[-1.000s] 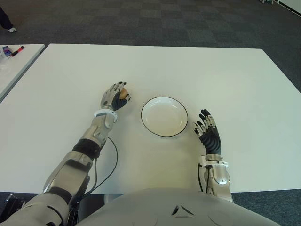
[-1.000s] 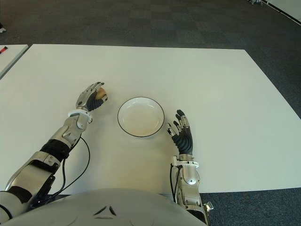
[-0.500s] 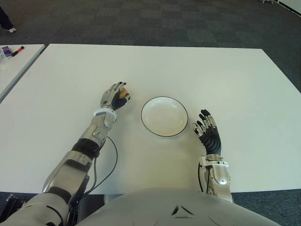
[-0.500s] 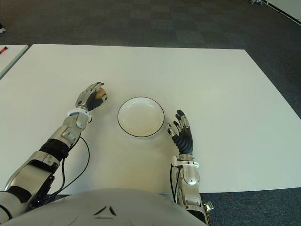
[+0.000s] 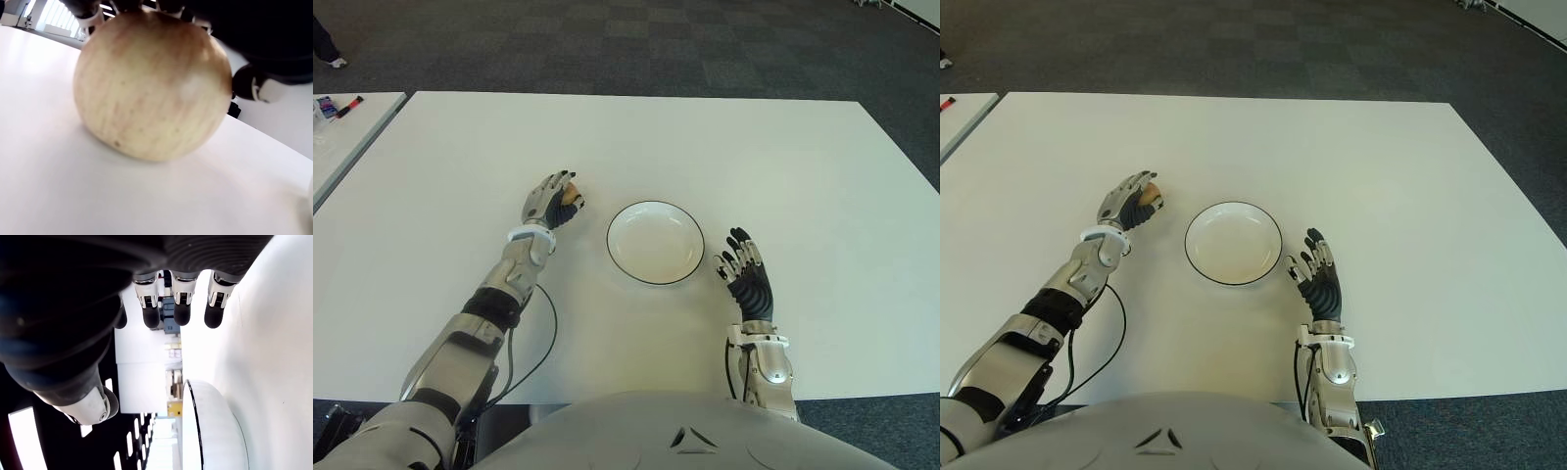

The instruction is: Put the apples into the plate.

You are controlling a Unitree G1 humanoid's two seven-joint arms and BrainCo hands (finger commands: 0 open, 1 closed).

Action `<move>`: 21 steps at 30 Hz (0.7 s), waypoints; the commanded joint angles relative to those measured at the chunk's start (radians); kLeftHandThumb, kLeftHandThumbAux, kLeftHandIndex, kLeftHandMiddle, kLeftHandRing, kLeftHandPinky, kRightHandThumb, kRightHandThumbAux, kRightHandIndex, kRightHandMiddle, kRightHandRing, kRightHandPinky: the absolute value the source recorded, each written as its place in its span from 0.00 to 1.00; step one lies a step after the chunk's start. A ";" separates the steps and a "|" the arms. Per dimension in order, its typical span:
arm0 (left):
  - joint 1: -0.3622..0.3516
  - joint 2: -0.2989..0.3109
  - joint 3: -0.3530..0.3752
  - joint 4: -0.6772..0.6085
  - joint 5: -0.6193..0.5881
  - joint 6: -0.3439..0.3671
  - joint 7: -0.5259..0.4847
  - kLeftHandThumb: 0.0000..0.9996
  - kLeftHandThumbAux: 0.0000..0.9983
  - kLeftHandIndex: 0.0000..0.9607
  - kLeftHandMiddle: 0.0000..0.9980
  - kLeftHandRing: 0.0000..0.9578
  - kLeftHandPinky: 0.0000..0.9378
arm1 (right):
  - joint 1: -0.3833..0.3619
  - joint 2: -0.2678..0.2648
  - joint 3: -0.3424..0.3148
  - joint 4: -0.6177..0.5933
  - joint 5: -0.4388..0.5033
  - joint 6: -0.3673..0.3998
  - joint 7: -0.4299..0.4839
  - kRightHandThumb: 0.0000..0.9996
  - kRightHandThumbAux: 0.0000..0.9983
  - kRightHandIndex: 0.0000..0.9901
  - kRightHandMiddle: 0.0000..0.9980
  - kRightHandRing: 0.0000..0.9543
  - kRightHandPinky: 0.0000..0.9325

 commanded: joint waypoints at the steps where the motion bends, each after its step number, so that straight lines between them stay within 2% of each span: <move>1: 0.039 -0.001 -0.021 0.024 0.001 0.034 -0.055 0.61 0.28 0.00 0.00 0.05 0.19 | 0.004 0.004 -0.004 -0.004 -0.001 0.034 -0.009 0.42 0.74 0.00 0.03 0.04 0.11; 10: 0.038 -0.001 -0.035 0.018 0.003 0.069 -0.073 0.71 0.31 0.01 0.06 0.13 0.27 | 0.010 0.015 -0.004 -0.010 0.041 0.018 0.011 0.34 0.75 0.01 0.04 0.05 0.12; 21: 0.027 -0.003 -0.046 0.031 0.005 0.092 -0.093 0.78 0.35 0.04 0.08 0.16 0.28 | 0.010 0.013 -0.010 -0.013 0.053 0.023 0.017 0.32 0.71 0.03 0.04 0.05 0.13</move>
